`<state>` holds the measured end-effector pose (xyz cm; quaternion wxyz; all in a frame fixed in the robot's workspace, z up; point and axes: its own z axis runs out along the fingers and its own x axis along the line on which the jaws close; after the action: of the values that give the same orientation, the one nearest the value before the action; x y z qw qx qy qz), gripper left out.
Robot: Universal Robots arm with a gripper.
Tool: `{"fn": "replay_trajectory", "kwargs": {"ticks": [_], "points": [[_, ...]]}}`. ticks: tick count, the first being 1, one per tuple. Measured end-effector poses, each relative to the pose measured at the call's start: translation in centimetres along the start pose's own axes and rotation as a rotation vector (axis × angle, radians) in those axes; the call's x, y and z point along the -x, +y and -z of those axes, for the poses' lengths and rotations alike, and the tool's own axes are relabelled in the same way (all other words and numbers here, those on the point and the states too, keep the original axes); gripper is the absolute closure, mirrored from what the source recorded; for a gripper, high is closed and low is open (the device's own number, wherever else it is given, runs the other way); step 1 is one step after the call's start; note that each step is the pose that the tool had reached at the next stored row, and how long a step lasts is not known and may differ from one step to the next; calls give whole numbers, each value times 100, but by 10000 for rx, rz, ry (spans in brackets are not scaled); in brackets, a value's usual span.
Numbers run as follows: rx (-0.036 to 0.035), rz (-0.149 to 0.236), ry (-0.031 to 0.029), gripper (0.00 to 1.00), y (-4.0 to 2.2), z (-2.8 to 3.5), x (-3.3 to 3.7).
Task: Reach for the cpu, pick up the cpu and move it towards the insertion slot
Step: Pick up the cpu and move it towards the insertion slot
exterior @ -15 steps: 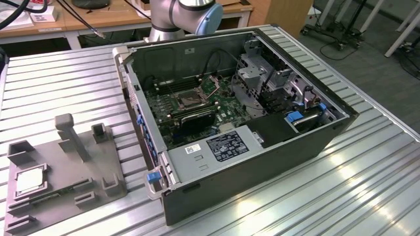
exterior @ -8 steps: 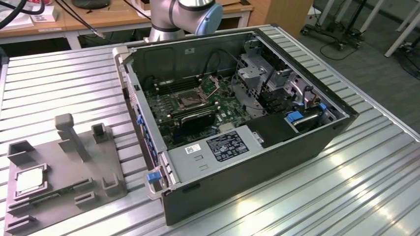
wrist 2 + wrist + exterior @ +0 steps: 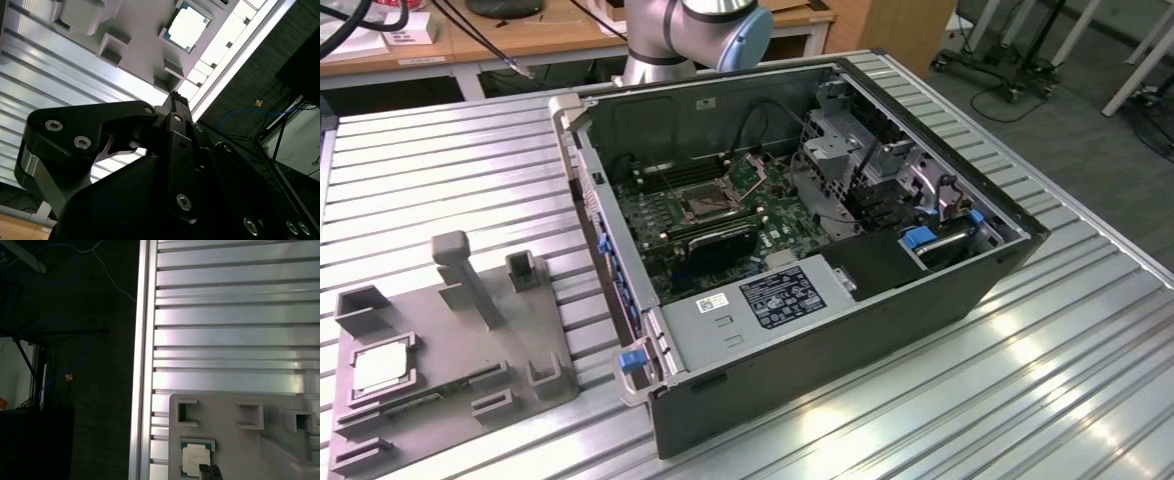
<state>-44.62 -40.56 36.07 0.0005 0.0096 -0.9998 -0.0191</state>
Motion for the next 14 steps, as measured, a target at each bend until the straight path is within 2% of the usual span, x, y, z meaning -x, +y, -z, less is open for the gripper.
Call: {"fn": "replay_trajectory", "kwargs": {"ticks": [12,14], "points": [[1,0,-11,90,-4,-17,-8],[0,3,-43,90,-6,-34,-22]]}}
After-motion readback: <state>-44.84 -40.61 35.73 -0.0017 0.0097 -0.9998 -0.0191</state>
